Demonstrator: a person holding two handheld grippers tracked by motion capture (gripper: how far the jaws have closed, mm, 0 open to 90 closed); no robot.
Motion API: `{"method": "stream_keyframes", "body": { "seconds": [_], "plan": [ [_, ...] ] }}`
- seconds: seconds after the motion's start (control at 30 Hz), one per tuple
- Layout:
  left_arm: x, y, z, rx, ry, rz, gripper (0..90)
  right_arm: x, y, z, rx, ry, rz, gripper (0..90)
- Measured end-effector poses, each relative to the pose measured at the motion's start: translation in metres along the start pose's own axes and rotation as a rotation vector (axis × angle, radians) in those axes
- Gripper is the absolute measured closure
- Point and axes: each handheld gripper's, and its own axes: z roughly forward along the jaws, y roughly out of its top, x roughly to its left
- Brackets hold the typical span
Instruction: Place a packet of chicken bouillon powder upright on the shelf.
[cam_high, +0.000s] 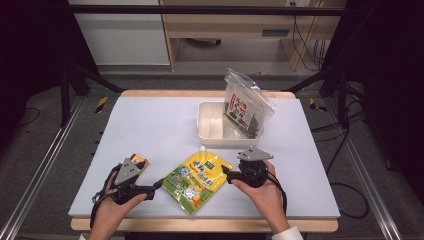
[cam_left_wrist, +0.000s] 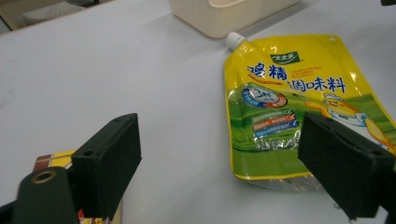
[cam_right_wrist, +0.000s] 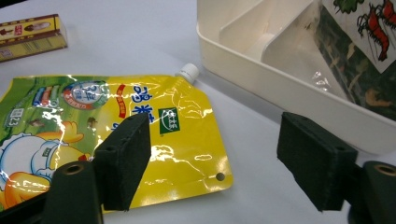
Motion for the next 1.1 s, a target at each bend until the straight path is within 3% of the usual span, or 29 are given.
{"method": "stream_keyframes", "body": {
  "seconds": [0.1,0.33,0.57,0.73,0.9,1.1],
  "plan": [
    [-0.005,-0.001,0.004,0.025,-0.011,0.013,14.4,-0.001,-0.003,0.002,0.011,0.021,0.003,34.8],
    [-0.01,-0.001,0.008,0.045,-0.023,0.031,17.4,-0.002,-0.011,0.005,0.057,0.037,0.017,39.0],
    [-0.009,-0.001,0.008,0.039,-0.021,0.021,18.3,-0.006,-0.019,0.011,0.115,0.045,0.049,37.7],
    [-0.01,-0.001,0.008,0.041,-0.023,0.028,18.7,-0.001,-0.021,0.02,0.157,0.043,0.039,37.0],
    [-0.009,0.0,0.007,0.038,-0.025,0.028,18.7,-0.001,-0.02,0.026,0.165,0.04,0.033,36.9],
    [-0.01,0.0,0.007,0.033,-0.027,0.029,18.8,-0.005,-0.02,0.031,0.179,0.052,0.074,35.4]
  ]
}}
